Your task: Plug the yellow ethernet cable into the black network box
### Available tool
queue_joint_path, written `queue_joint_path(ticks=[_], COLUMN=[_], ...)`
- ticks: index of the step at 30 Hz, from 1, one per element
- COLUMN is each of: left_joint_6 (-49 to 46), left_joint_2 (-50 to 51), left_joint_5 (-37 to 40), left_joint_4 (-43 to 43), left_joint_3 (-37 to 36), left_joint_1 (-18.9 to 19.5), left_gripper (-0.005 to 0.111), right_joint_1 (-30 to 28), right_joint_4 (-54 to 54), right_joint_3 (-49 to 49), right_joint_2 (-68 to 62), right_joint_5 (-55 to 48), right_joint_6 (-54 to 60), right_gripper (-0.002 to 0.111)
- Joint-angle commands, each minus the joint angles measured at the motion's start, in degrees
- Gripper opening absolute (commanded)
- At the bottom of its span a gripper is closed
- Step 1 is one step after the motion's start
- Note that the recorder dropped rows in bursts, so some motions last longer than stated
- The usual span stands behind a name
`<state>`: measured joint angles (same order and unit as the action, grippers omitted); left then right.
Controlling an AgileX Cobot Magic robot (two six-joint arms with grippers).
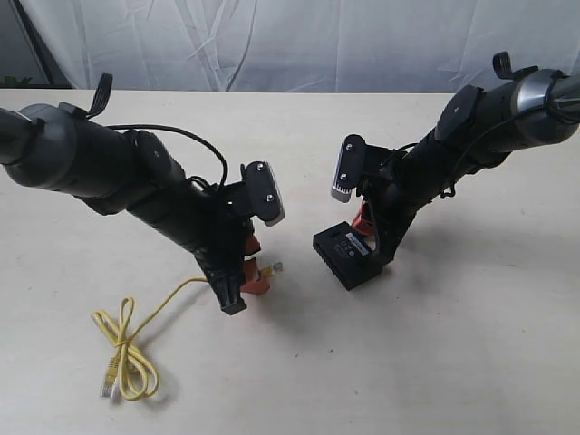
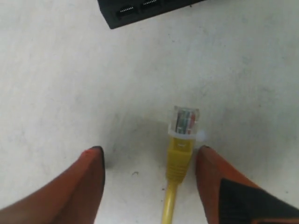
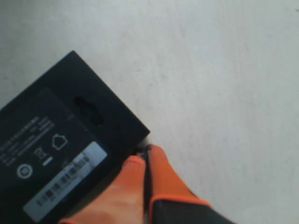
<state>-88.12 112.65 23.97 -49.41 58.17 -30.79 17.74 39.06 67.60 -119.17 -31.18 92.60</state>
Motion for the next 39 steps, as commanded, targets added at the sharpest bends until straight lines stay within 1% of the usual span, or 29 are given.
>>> queue_joint_path(ticks=[1, 3, 4, 6, 8, 12, 18, 26, 30, 34, 39], left_joint_6=[-0.7, -1.0, -1.0, -2.7, -4.0, -1.2, 7.1, 20.4, 26.5, 31.6, 38.1], left_joint_2=[0.2, 0.2, 0.2, 0.2, 0.2, 0.2, 0.2, 0.2, 0.0, 0.0, 0.0], left_joint_5=[-0.8, -0.8, -0.8, 0.1, 1.5, 1.6, 2.1, 7.5, 7.7, 7.4, 9.5], left_joint_4=[-1.2, -1.2, -1.1, -1.1, -1.1, -1.4, 2.8, 15.2, 22.2, 25.1, 28.1], left_joint_3=[0.2, 0.2, 0.2, 0.2, 0.2, 0.2, 1.1, 6.0, 6.4, 6.4, 8.1], left_joint_1=[-0.1, -0.1, -0.1, -0.1, -0.1, -0.1, -0.1, -0.4, -1.9, -3.6, -4.2], left_gripper=[0.051, 0.044, 0.038, 0.021, 0.000, 0.000, 0.000, 0.000, 0.000, 0.000, 0.000], right_joint_1=[0.0, 0.0, 0.0, 0.0, 0.0, 0.0, 0.0, 0.0, 0.0, 0.0, 0.0], right_joint_4=[0.2, 0.2, 0.2, 0.2, 0.2, 0.2, 0.5, 0.5, 0.5, 0.5, 0.5], right_joint_3=[0.1, 0.1, 0.1, 0.1, 0.1, 0.1, 0.1, 0.1, 0.1, 0.1, 0.1], right_joint_2=[-0.5, -0.5, -0.5, -0.5, -0.5, -0.5, -0.5, -0.5, -0.5, -0.5, -0.5], right_joint_5=[0.0, 0.0, 0.0, 0.0, 0.0, 0.0, 0.0, 0.0, 0.0, 0.0, 0.0], right_joint_6=[0.2, 0.2, 0.2, 0.2, 0.2, 0.2, 0.2, 0.2, 0.2, 0.2, -0.3], right_gripper=[-0.001, -0.001, -0.001, -0.001, -0.001, -0.001, -0.001, -0.001, -0.001, -0.001, -0.001])
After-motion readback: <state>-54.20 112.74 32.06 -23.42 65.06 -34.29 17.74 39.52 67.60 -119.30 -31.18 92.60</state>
